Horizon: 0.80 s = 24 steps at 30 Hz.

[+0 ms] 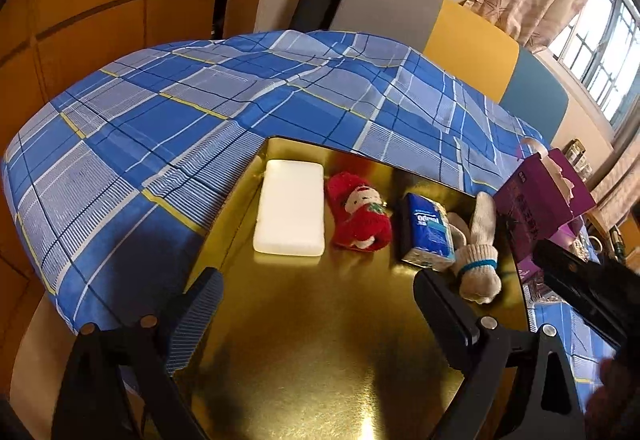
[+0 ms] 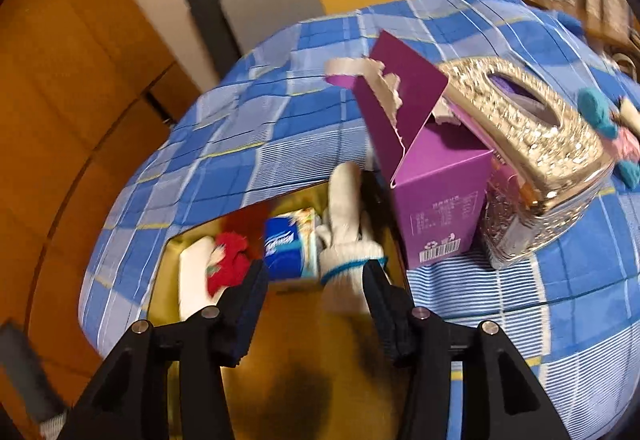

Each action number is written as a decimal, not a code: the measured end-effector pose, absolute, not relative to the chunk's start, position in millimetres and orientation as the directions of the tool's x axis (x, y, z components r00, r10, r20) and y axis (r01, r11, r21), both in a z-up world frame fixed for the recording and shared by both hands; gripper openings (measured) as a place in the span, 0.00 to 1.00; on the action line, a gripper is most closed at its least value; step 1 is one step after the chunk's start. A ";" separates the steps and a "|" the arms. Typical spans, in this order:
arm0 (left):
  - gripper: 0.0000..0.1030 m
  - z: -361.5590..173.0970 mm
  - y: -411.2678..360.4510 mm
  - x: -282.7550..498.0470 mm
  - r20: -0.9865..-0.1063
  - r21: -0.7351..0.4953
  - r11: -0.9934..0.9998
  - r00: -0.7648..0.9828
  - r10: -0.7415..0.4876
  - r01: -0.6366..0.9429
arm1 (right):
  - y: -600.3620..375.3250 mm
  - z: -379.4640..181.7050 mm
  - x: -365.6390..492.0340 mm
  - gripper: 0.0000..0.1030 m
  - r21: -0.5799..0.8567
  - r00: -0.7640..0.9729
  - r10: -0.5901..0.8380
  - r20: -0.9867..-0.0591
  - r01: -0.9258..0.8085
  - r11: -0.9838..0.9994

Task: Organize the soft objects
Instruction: 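Carry the white mitten into the gold tray and open the right tool, then grasp the pink knitted sock from the pile with the right tool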

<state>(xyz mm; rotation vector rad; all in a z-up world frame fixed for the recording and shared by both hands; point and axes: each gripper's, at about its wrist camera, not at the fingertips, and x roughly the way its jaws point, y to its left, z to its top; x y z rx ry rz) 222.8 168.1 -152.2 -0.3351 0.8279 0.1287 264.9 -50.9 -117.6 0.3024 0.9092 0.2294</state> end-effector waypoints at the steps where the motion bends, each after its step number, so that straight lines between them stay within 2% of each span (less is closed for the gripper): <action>1: 0.94 -151.7 166.1 222.5 -0.739 -0.241 0.941 0.674 -0.020 -0.237 | -52.2 -114.3 259.4 0.48 0.342 0.600 0.324 -0.732 -0.087 0.935; 8: 0.94 -146.6 147.9 218.4 -0.714 -0.237 0.958 0.698 -0.059 -0.161 | -77.5 -104.0 228.5 0.48 0.295 0.602 0.327 -0.728 -0.156 0.943; 17: 0.94 -141.7 107.1 210.2 -0.692 -0.213 0.977 0.709 -0.136 -0.021 | -152.3 -108.2 213.2 0.48 0.241 0.611 0.231 -0.757 -0.068 0.968; 22: 0.94 -139.9 79.6 200.5 -0.693 -0.243 0.968 0.686 -0.221 0.067 | -197.9 -129.0 206.5 0.48 0.182 0.575 0.163 -0.801 -0.026 0.983; 24: 0.97 -139.1 67.9 198.2 -0.696 -0.257 0.962 0.673 -0.251 0.093 | -217.8 -141.1 205.7 0.48 0.162 0.542 0.139 -0.829 -0.006 0.987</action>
